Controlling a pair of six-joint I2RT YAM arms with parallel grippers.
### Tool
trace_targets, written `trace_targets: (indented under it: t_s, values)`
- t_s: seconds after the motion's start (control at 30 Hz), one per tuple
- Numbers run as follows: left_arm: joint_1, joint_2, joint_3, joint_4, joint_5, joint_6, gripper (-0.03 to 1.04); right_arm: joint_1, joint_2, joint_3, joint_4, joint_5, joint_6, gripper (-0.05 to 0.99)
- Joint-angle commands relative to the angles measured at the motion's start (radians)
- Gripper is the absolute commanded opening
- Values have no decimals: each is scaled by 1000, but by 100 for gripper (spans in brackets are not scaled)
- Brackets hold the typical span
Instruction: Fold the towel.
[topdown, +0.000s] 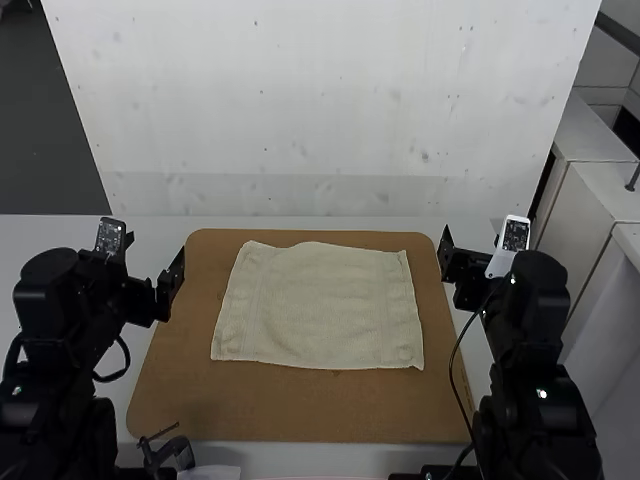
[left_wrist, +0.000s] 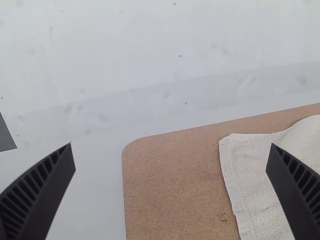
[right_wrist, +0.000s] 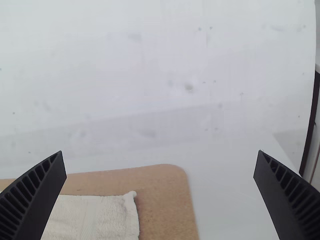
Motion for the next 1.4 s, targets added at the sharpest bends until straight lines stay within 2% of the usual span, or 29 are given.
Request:
trace_targets:
  t_s: [0.0, 0.4, 0.83, 1.03, 1.17, 1.37]
  values:
    - [11, -12, 8, 13, -80, -74, 97, 22, -17, 7, -4, 5, 4, 95]
    - [10, -12, 8, 13, -81, -74, 97, 22, -17, 7, -4, 5, 4, 95]
    - [4, -13, 5, 14, -136, -55, 98, 19, -15, 8, -5, 31, 5, 96]
    - [1, -33, 66, -3, -135, -46, 98, 25, -7, 37, -51, 18, 30, 96]
    - [1, 51, 129, -38, -118, -51, 98, 25, 80, 94, -76, -4, 32, 96]
    - [-12, 309, 266, -44, -113, -82, 98, 17, 273, 188, -68, 7, 32, 96]
